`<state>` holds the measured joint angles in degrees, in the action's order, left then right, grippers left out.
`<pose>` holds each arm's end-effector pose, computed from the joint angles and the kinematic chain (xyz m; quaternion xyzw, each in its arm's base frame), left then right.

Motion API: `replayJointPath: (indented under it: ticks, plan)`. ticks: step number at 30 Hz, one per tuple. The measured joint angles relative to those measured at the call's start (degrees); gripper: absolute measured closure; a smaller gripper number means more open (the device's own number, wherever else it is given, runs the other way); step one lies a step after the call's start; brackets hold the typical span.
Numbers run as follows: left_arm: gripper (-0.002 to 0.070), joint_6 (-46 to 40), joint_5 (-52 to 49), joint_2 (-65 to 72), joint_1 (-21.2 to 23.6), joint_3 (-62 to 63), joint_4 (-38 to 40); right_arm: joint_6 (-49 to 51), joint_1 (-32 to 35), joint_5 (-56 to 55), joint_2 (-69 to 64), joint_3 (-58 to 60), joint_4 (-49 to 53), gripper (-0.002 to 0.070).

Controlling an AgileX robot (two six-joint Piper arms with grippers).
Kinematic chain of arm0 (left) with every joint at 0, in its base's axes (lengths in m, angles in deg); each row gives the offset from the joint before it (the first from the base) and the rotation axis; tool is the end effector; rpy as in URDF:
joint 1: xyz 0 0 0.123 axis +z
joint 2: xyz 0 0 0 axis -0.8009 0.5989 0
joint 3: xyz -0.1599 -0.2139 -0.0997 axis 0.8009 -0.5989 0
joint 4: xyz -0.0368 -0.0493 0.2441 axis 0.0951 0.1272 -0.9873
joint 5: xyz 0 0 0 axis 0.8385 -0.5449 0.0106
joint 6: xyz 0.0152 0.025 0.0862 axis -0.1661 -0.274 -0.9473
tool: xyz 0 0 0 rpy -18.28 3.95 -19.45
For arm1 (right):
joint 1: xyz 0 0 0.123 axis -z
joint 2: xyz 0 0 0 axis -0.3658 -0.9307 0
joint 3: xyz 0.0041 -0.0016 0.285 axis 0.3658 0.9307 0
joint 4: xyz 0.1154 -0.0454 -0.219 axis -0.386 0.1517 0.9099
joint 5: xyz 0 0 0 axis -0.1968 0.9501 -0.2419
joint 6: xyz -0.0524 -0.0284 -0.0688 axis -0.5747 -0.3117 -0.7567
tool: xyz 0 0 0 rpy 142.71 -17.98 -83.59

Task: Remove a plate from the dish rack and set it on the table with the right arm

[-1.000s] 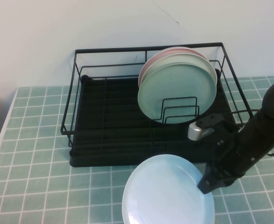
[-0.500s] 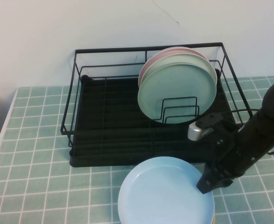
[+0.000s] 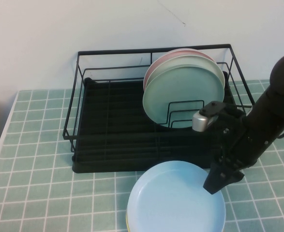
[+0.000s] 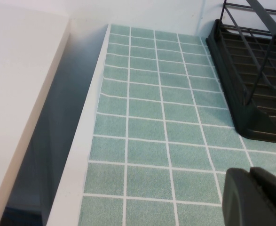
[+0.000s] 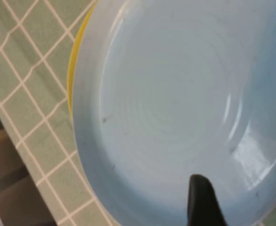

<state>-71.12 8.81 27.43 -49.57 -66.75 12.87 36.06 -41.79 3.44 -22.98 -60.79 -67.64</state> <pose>0.0534 -0.0014 0.1793 -0.0992 0.7806 -0.0712 0.6130 0.3160 0.1626 0.2065 -0.4305 0.8690 0.2376 0.0557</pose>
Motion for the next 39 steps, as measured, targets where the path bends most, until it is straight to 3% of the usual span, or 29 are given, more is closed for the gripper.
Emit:
replayJointPath:
  ticks: [9,12,16,19,29,39]
  plan:
    - [0.0678,0.0,0.0,0.0,0.0,0.0,0.0,3.3,0.0,5.5,0.0,-2.6,5.0,0.0329]
    - [0.0678,0.0,0.0,0.0,0.0,0.0,0.0,4.9,0.0,6.1,0.0,-3.0,6.5,0.0415]
    - [0.0678,0.0,0.0,0.0,0.0,0.0,0.0,4.7,0.0,6.1,2.7,-3.0,6.6,0.0605]
    - [0.0678,0.0,0.0,0.0,0.0,0.0,0.0,2.6,0.0,2.2,10.2,-1.0,4.5,0.0648]
    - [0.0678,0.0,0.0,0.0,0.0,0.0,0.0,-9.1,0.0,-15.1,42.7,15.2,-9.3,0.0666]
    - [0.0678,0.0,0.0,0.0,0.0,0.0,0.0,-11.6,0.0,-11.1,61.0,24.2,-12.9,0.0666]
